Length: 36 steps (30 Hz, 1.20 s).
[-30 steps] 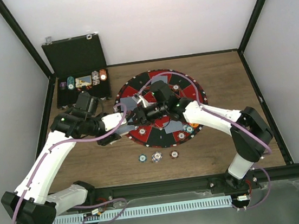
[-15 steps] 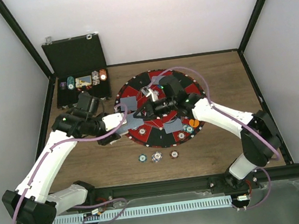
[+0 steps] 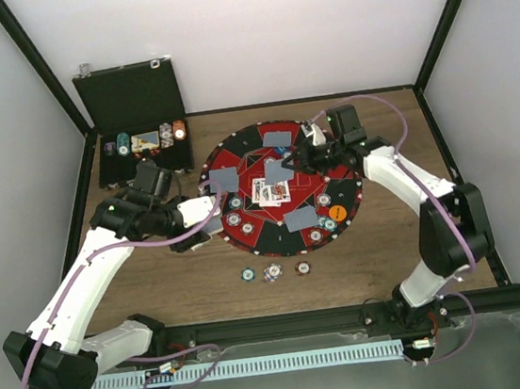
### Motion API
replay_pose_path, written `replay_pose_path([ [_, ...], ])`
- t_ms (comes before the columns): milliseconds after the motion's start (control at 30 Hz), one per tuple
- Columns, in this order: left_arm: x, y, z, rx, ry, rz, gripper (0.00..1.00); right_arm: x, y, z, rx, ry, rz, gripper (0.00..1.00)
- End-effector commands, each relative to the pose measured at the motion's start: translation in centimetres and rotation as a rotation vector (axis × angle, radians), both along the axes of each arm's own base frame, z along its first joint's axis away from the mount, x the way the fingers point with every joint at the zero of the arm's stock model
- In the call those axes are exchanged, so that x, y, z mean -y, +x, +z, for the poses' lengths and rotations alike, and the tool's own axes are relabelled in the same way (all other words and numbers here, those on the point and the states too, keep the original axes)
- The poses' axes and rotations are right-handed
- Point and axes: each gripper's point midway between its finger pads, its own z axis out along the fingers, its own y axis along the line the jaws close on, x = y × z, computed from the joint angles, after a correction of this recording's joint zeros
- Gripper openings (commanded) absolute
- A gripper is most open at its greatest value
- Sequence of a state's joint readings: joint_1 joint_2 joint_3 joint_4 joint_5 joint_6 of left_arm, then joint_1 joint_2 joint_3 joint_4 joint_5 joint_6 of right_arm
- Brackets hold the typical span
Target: Distribute texas hold em gaming equipment
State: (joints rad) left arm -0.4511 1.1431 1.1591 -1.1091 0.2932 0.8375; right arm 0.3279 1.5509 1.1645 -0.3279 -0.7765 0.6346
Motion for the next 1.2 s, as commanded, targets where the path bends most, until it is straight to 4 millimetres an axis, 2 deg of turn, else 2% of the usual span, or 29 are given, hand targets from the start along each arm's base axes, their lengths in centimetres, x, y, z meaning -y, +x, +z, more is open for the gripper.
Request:
replay_pose_path([
  [0, 0.2, -0.4, 0.4, 0.010, -0.021, -0.015, 0.08, 3.2, 3.5, -4.7, -0.043, -0.133, -0.047, 0.01],
  [100, 0.2, -0.5, 0.4, 0.008, -0.022, -0.016, 0.08, 4.4, 5.6, -7.1, -0.080, -0.167, -0.068, 0.01],
  [367, 0.1, -0.7, 0.5, 0.007, -0.020, -0.019, 0.08, 4.6, 9.2, -11.1, -0.134, -0.247, -0.046, 0.01],
  [533, 0.0, -0.9, 0.6, 0.005, -0.017, -0.025, 0.08, 5.2, 10.2, -13.2, -0.162, -0.293, -0.050, 0.01],
  [667, 0.0, -1.0, 0.6, 0.000, -0.019, -0.025, 0.08, 6.0, 10.4, -15.3, -0.203, -0.371, -0.054, 0.07],
  [767, 0.0, -1.0, 0.5, -0.002, -0.016, -0.025, 0.08, 6.8, 10.7, -16.1, -0.211, -0.428, -0.062, 0.13],
  [800, 0.0, -1.0, 0.5, -0.002, -0.015, -0.026, 0.08, 7.0, 10.9, -16.1, -0.205, -0.446, -0.067, 0.18],
  [867, 0.0, -1.0, 0.5, -0.005, -0.017, -0.025, 0.08, 7.6, 11.4, -15.9, -0.195, -0.487, -0.086, 0.36],
  [1000, 0.1, -1.0, 0.5, -0.009, -0.019, -0.023, 0.08, 9.3, 12.8, -14.7, -0.154, -0.592, -0.147, 0.57],
  [1133, 0.0, -1.0, 0.5, -0.009, -0.018, -0.022, 0.08, 11.0, 14.1, -11.9, -0.089, -0.686, -0.222, 0.63],
  [1167, 0.1, -1.0, 0.5, -0.013, -0.019, -0.022, 0.08, 10.9, 14.1, -10.9, -0.067, -0.689, -0.230, 0.65],
])
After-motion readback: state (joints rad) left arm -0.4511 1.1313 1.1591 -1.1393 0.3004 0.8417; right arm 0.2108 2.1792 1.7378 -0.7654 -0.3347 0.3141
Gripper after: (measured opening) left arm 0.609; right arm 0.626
